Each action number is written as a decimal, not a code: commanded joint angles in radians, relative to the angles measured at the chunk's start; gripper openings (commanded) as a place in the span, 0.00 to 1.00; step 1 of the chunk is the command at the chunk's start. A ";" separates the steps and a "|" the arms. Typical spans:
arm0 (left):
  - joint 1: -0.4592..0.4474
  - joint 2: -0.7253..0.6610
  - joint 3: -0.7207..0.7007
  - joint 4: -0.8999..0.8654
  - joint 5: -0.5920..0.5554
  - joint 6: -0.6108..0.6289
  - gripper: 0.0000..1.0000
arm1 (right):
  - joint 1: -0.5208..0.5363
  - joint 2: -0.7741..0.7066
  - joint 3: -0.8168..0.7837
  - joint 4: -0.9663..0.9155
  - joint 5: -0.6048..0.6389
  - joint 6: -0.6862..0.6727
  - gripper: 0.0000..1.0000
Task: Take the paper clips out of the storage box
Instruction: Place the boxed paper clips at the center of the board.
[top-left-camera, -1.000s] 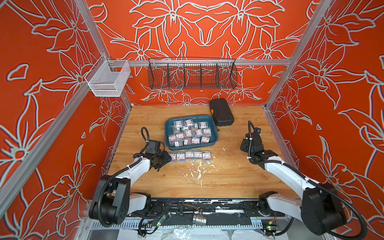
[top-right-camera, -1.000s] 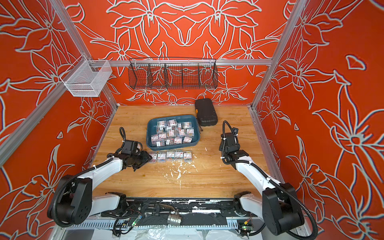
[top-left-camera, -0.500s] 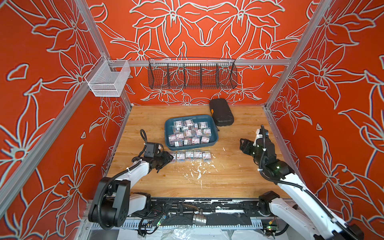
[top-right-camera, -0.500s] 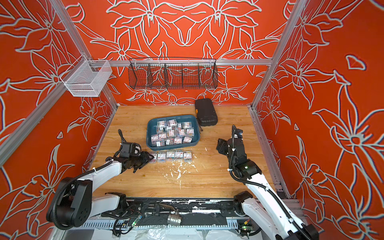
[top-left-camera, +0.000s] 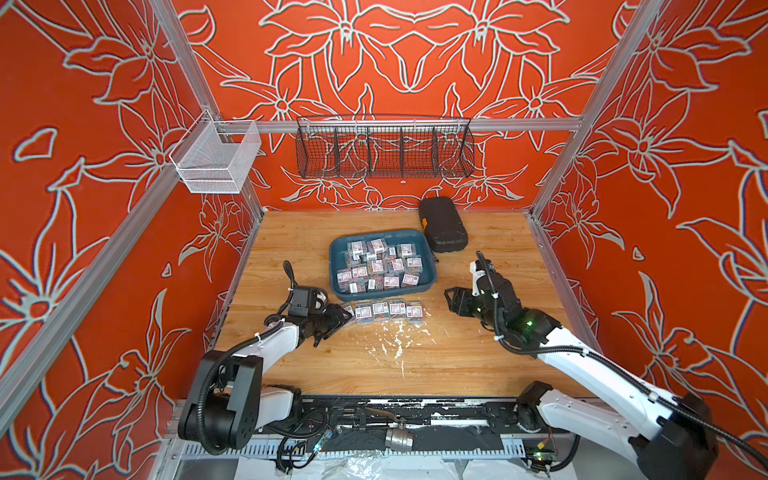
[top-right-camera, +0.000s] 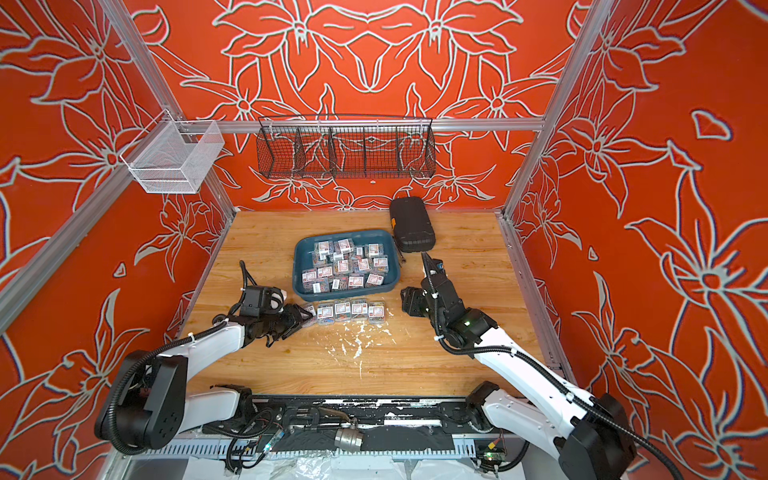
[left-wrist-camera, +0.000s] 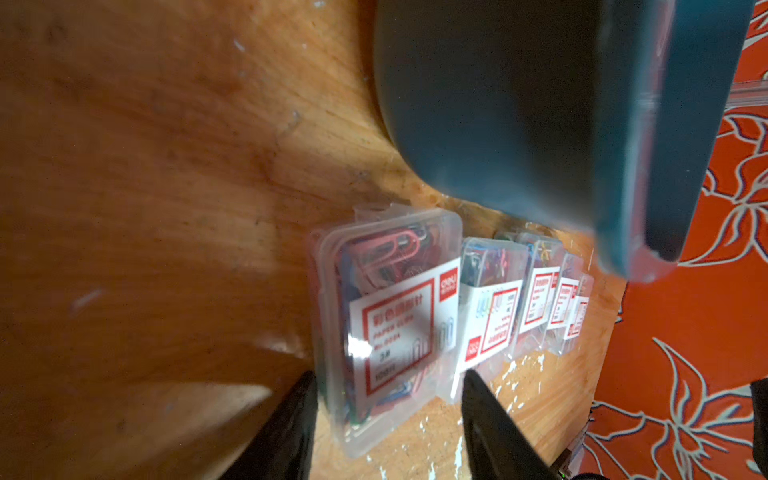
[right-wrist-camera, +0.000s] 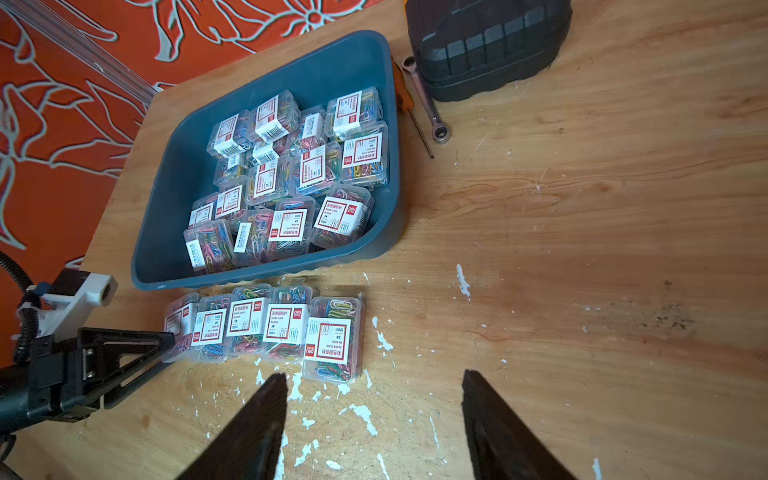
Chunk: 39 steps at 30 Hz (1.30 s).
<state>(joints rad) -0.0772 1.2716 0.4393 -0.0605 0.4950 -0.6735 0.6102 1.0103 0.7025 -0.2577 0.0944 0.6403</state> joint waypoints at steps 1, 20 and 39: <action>0.002 -0.004 -0.031 -0.050 0.021 0.001 0.55 | 0.021 0.041 0.043 0.043 -0.006 0.015 0.69; 0.001 -0.018 0.082 -0.174 -0.138 0.044 0.61 | 0.096 0.346 0.278 0.080 0.032 -0.095 0.66; -0.083 0.057 0.137 -0.073 -0.054 0.045 0.61 | 0.097 0.783 0.656 0.148 0.025 -0.316 0.61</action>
<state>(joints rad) -0.1455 1.3354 0.5556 -0.1535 0.4267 -0.6292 0.7025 1.7535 1.3117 -0.1383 0.1158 0.3916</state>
